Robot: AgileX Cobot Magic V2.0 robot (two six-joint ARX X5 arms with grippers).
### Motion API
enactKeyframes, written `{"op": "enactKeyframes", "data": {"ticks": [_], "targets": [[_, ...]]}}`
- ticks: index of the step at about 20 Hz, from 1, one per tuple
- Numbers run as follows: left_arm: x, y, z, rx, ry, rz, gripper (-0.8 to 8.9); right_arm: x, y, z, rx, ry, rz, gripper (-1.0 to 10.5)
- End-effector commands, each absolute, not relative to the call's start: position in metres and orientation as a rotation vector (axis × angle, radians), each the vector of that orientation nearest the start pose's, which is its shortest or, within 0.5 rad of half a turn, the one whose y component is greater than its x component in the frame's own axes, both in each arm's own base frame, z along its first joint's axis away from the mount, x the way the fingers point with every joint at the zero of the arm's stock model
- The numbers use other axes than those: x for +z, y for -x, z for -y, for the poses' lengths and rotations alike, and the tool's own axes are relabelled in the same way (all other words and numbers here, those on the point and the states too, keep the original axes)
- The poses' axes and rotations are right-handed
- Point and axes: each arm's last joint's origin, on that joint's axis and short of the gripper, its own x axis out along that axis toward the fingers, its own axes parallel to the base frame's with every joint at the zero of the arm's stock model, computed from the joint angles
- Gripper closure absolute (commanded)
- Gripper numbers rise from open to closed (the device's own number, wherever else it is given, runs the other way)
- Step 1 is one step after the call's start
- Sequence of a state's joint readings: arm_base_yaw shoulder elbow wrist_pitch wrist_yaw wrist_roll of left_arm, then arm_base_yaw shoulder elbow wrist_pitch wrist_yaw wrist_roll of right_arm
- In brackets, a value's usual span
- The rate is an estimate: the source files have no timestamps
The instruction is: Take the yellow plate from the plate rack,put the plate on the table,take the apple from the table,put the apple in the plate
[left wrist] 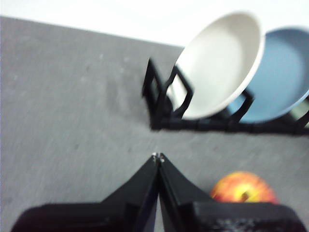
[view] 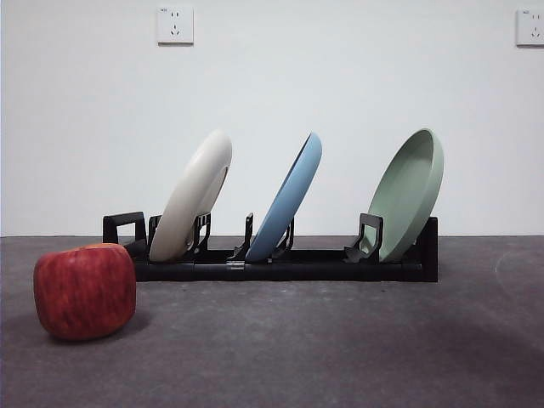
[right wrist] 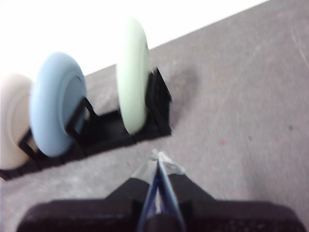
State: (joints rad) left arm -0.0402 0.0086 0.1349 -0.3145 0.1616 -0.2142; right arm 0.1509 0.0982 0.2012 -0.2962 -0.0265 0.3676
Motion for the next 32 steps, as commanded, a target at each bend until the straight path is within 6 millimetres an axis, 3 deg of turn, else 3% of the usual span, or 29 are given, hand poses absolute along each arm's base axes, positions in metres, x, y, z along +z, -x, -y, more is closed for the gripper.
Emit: {"op": "enactKeyframes", "data": {"ticks": [1,6,9,15,21,22,24,25,32], "targets": [[0.198,-0.081,0.008,-0.184,0.247,-0.178,8.20,0.215,-0.091,-0.015,0.139,-0.362,-0.227,9.6],[0.246,-0.079,0.008,-0.188,0.243,-0.157,8.21,0.259,-0.106,-0.017,0.143,-0.314,-0.283,9.6],[0.263,-0.087,0.009,-0.228,0.247,-0.227,8.21,0.276,-0.117,-0.021,0.218,-0.281,-0.349,9.6],[0.282,-0.114,0.014,-0.355,0.262,-0.367,8.21,0.297,-0.137,-0.028,0.349,-0.232,-0.519,9.5],[0.283,-0.150,0.020,-0.499,0.295,-0.538,8.13,0.308,-0.152,-0.035,0.498,-0.186,-0.625,9.4],[0.282,-0.159,0.021,-0.516,0.304,-0.576,7.96,0.309,-0.155,-0.035,0.514,-0.190,-0.635,9.2],[0.281,-0.176,0.024,-0.517,0.310,-0.629,5.41,0.312,-0.158,-0.036,0.517,-0.191,-0.641,7.4],[0.283,-0.183,0.027,-0.528,0.310,-0.647,4.68,0.312,-0.159,-0.036,0.517,-0.192,-0.643,6.4],[0.319,-0.241,0.062,-0.625,0.263,-0.662,4.69,0.312,-0.160,-0.036,0.515,-0.195,-0.647,6.0]]}}
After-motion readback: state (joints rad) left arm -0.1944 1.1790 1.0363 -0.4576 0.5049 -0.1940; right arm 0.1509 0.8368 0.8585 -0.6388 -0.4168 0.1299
